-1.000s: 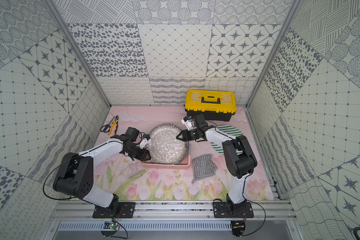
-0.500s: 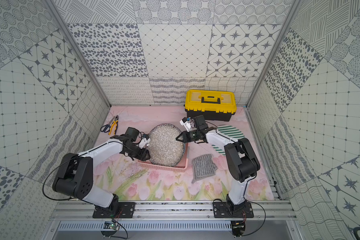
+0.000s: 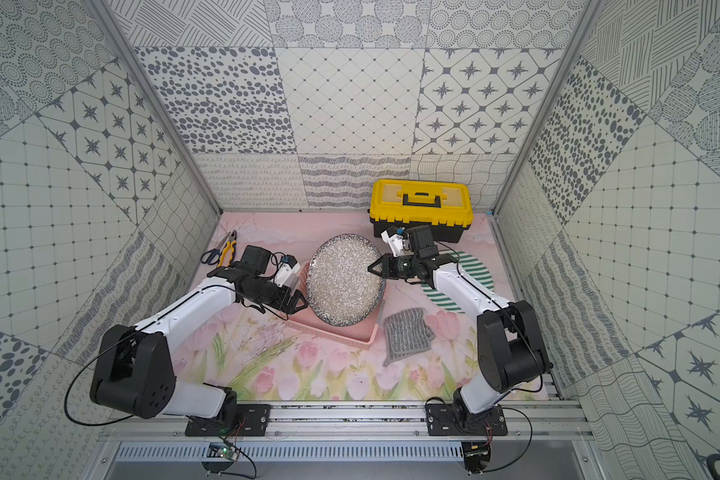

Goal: Wipe the wet plate dry
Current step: Pick up the plate from the bin.

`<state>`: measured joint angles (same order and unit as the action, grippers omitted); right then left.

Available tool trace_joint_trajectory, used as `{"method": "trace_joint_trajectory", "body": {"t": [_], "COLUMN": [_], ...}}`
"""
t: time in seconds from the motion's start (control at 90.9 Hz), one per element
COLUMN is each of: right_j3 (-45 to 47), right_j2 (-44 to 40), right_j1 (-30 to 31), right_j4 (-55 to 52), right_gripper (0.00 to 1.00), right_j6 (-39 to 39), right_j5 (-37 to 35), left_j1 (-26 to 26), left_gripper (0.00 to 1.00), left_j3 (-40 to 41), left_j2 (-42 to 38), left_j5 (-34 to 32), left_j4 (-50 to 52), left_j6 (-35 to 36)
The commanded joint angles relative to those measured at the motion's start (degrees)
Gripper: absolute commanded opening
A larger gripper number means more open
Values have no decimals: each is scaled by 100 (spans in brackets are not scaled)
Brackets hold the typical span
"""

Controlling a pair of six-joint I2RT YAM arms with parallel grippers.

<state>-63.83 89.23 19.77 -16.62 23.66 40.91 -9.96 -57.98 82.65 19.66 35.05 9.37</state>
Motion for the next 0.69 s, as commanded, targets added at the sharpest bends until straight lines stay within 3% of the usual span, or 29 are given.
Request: {"method": "trace_joint_trajectory", "body": {"t": [0.0, 0.143, 0.253, 0.44, 0.682], "right_j3": [-310, -348, -244, -1, 86], "right_j2": [-534, -798, -884, -962, -1012], "right_j1": [-31, -137, -213, -220, -100], "right_j4": [954, 1072, 1672, 2597, 2688], "right_gripper": [0, 0, 0, 0, 0], "right_j6": [395, 644, 1110, 1825, 1808], "right_j5": [707, 725, 1135, 1619, 1847], "left_j1": [207, 585, 844, 917, 920], "left_gripper": [100, 100, 100, 99, 95], "left_j3": [-377, -664, -736, -694, -865], "left_j2": [-298, -664, -841, -832, -599], "left_j5": [802, 1450, 2088, 2835, 3975], "left_j4": [458, 606, 462, 131, -282], "left_j6": [150, -163, -548, -1106, -1935]}}
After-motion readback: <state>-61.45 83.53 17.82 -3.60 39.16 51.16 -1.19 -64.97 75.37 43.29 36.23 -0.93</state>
